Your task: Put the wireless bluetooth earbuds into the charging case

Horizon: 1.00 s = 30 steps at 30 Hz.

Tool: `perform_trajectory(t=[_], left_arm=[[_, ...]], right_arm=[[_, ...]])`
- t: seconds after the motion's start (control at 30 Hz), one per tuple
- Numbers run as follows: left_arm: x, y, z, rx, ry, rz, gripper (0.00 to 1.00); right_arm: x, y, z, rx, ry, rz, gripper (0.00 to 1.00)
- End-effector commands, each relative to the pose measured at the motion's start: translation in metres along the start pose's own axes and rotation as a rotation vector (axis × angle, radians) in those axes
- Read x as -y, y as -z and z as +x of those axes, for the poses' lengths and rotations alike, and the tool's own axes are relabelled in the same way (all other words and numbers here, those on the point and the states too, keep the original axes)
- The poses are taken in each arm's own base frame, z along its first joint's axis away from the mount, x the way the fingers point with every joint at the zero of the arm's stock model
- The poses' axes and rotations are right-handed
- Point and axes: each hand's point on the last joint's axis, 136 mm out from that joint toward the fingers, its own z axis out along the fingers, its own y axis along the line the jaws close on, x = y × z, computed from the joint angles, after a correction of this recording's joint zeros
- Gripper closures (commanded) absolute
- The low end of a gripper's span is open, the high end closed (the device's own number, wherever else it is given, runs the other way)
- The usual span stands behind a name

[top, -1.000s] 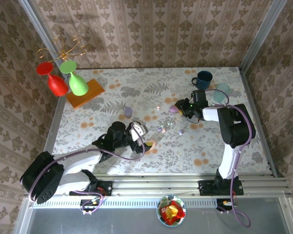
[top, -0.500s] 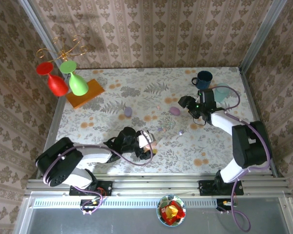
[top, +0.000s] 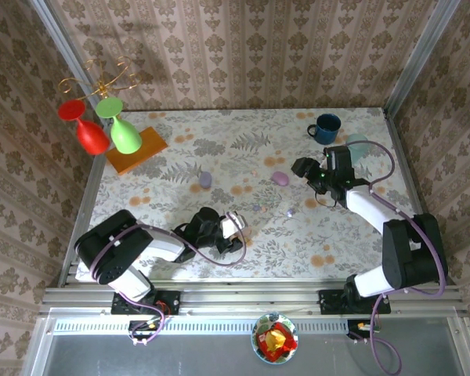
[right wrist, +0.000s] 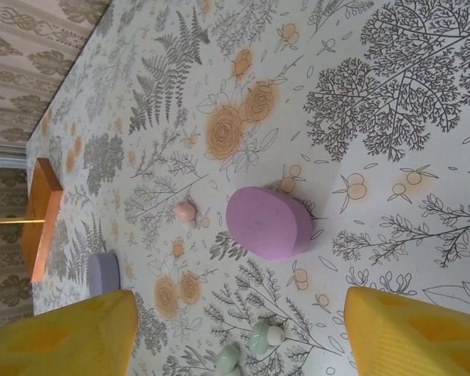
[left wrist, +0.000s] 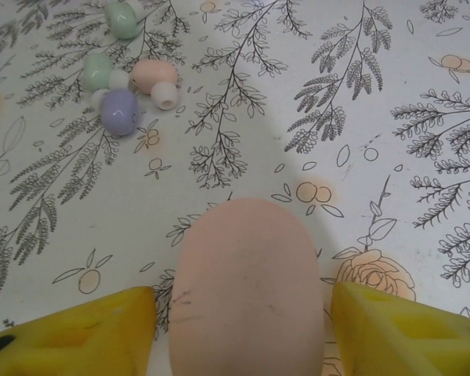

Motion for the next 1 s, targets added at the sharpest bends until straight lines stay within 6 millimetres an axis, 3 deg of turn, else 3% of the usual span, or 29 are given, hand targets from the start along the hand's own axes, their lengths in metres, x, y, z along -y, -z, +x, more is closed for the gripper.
perform_trajectory(t=[0.0,0.07,0.33,0.43,0.53,0.7,0.97], left_arm=[[-0.001,0.002,-0.003,0.037,0.006,0.002,0.51],[0.0,0.004,-0.005,0.06,0.015,0.018,0.59],[0.002,0.01,-0.018,0.106,0.003,0.041,0.64],[0.001,0.016,-0.03,0.133,-0.007,0.041,0.64],[0.0,0.025,-0.048,0.164,-0.033,0.041,0.64],[-0.006,0.043,-0.088,0.258,-0.088,0.017,0.64],[-0.009,0.066,-0.138,0.39,-0.127,0.007,0.64]], right_arm=[[0.007,0.01,0.002,0.013,0.007,0.022,0.29],[0.001,0.018,-0.001,0.035,0.015,0.008,0.29],[-0.001,0.032,0.006,0.027,0.029,-0.004,0.3],[-0.011,0.038,0.016,-0.016,0.049,-0.056,0.31],[-0.031,0.045,0.035,-0.118,0.083,-0.16,0.31],[-0.069,0.064,0.089,-0.364,0.176,-0.346,0.29],[-0.111,0.08,0.128,-0.453,0.221,-0.504,0.28]])
